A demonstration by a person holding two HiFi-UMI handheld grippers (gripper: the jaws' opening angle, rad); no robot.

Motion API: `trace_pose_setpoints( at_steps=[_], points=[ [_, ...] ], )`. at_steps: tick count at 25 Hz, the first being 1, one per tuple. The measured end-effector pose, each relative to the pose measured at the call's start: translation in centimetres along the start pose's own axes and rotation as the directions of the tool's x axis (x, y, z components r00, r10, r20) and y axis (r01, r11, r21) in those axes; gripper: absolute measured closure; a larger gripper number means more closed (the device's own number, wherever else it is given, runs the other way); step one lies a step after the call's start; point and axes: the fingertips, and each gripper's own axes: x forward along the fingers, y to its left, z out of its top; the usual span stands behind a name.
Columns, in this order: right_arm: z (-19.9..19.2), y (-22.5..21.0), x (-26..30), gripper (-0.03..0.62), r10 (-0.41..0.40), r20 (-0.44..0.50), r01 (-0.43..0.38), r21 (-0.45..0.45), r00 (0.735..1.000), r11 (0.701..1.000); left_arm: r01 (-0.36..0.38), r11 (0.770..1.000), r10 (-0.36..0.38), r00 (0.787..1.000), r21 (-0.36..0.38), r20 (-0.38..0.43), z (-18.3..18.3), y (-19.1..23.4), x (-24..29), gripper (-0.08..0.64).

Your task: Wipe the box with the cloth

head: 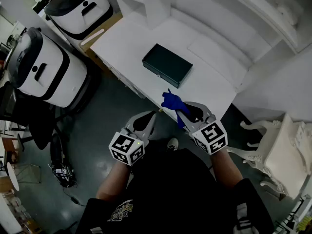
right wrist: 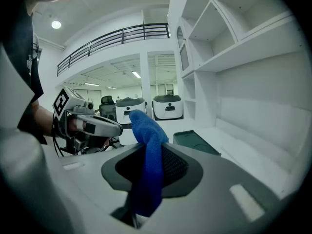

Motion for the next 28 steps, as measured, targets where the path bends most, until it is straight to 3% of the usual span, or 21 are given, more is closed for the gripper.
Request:
trace_pose_setpoints(
  at_steps=[16,28],
  points=[
    [-1.3,-1.5,-0.2,0.474,-0.023,-0.008,0.023,0.063,1.0,0.998,0.034,0.999,-0.034,0.999,-0.017,-0.042,-0.9,-0.4,2.0,0.56],
    [-1.0,-0.4,2.0,0.474,0.004,-0.007,-0.003,0.108,1.0,0.994,-0.004,1.0,0.003,0.999,-0.02,-0.042,-0.8,1.6,0.2,0.56]
  ],
)
